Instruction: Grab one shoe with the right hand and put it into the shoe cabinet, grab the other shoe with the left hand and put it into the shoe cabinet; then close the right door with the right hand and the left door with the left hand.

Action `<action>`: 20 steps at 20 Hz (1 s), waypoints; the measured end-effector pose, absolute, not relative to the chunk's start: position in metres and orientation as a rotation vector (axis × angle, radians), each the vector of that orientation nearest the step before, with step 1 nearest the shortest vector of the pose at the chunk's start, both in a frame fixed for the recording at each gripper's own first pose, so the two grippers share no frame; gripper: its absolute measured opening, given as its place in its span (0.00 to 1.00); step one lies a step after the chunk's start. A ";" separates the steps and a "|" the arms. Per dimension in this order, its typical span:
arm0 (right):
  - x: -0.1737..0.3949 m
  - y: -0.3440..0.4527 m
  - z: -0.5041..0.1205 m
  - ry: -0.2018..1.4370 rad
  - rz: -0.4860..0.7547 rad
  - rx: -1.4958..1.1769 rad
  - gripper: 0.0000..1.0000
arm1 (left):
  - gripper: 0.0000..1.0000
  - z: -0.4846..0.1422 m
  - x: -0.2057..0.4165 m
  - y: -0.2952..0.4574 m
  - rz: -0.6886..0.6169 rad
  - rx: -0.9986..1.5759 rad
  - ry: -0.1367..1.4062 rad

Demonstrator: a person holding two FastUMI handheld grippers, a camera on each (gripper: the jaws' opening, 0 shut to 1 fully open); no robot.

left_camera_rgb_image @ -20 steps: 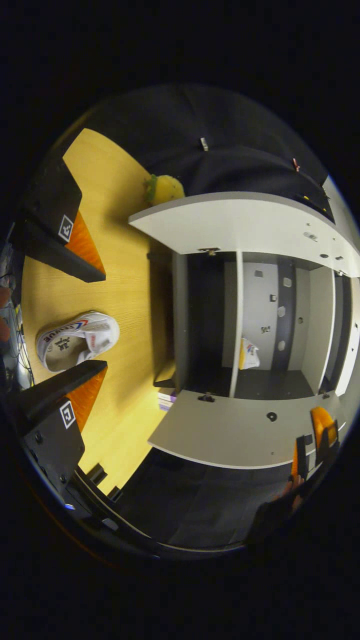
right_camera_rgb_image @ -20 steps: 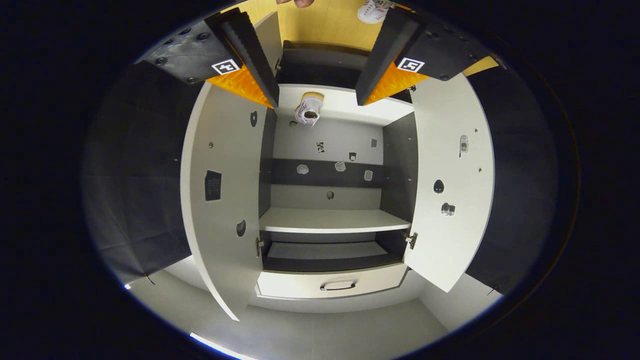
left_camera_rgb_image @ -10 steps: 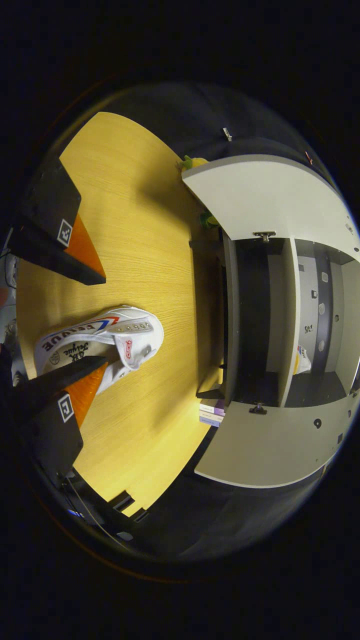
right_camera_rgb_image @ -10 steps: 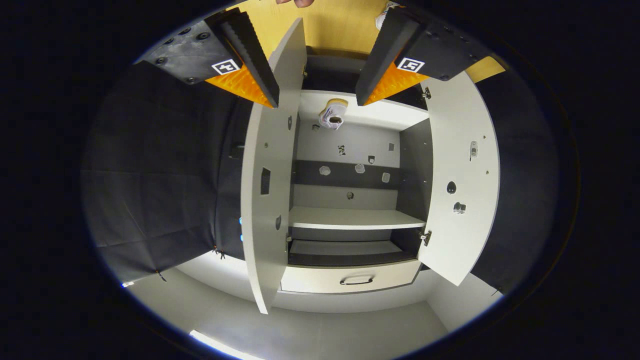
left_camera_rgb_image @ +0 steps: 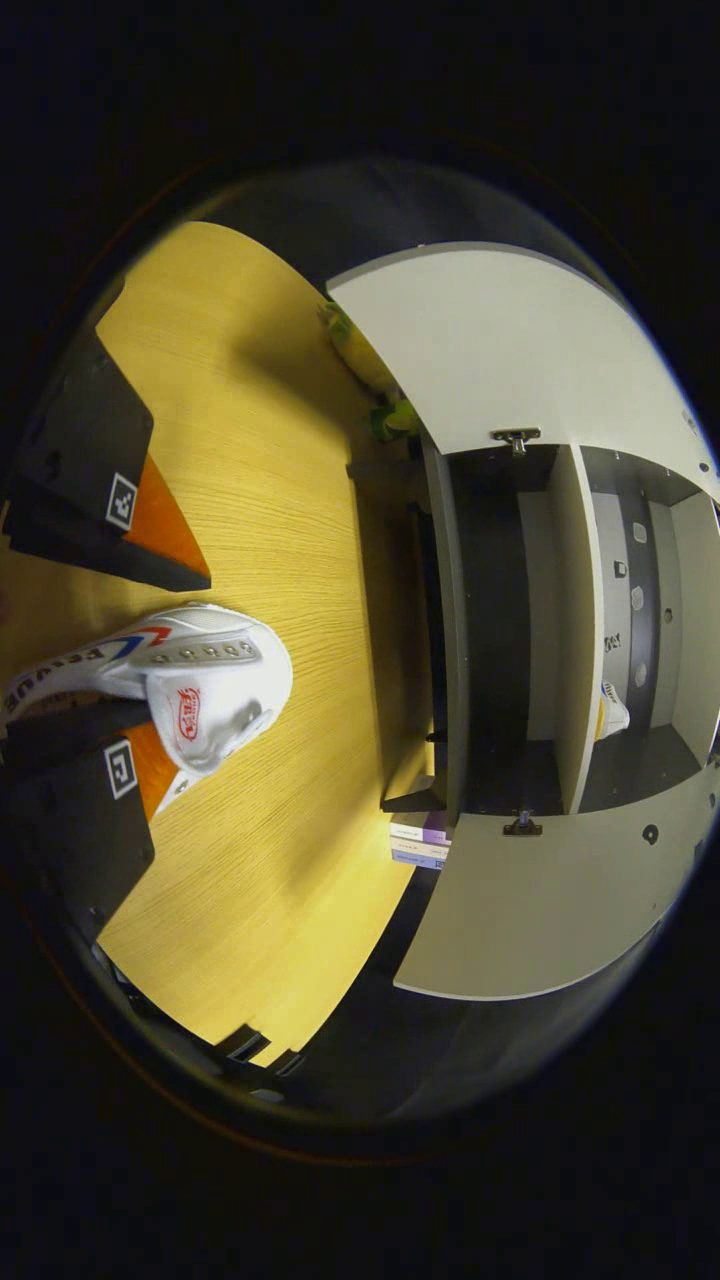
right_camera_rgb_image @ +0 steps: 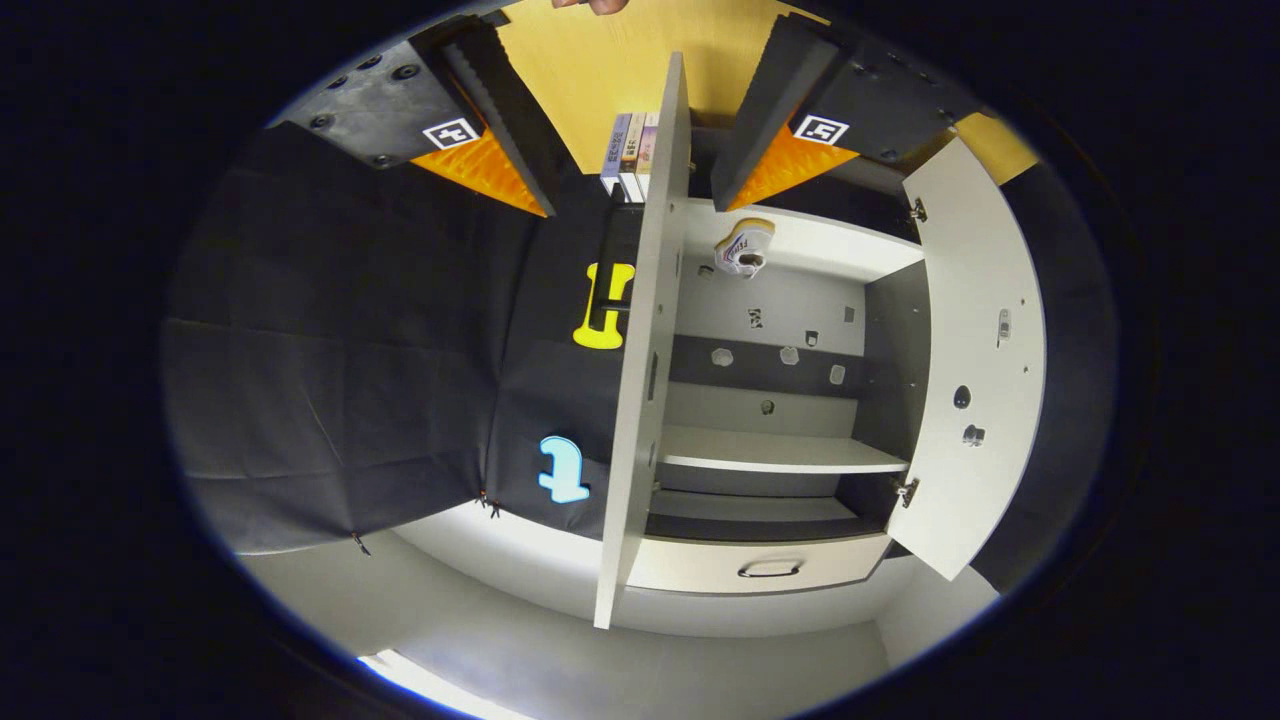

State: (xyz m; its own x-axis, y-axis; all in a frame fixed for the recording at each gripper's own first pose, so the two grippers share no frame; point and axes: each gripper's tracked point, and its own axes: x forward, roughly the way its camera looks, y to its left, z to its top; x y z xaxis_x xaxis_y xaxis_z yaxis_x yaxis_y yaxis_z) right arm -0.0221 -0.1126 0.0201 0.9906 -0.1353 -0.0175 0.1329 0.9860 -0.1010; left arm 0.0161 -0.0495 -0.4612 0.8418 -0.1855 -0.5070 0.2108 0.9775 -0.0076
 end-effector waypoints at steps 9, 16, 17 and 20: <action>-0.022 -0.120 0.011 0.044 -0.146 -0.131 0.98 | 0.17 -0.479 0.029 -0.036 -0.155 0.090 0.657; -0.017 -0.120 0.015 0.026 -0.129 -0.094 0.98 | 0.08 -0.452 0.037 -0.020 -0.132 -0.018 0.705; -0.017 -0.122 0.015 0.025 -0.130 -0.086 0.98 | 0.08 -0.442 0.037 -0.020 -0.130 -0.018 0.694; -0.016 -0.129 0.008 0.045 -0.129 -0.051 0.98 | 0.08 -0.403 0.044 -0.015 -0.105 -0.023 0.656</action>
State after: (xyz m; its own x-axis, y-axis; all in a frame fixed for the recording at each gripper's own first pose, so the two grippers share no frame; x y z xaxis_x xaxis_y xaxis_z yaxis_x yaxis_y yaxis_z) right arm -0.0164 -0.1294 0.0079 0.9907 -0.1294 -0.0418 0.1271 0.9904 -0.0537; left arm 0.0443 -0.0152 -0.4026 0.7875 -0.1048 -0.6073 0.0903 0.9944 -0.0545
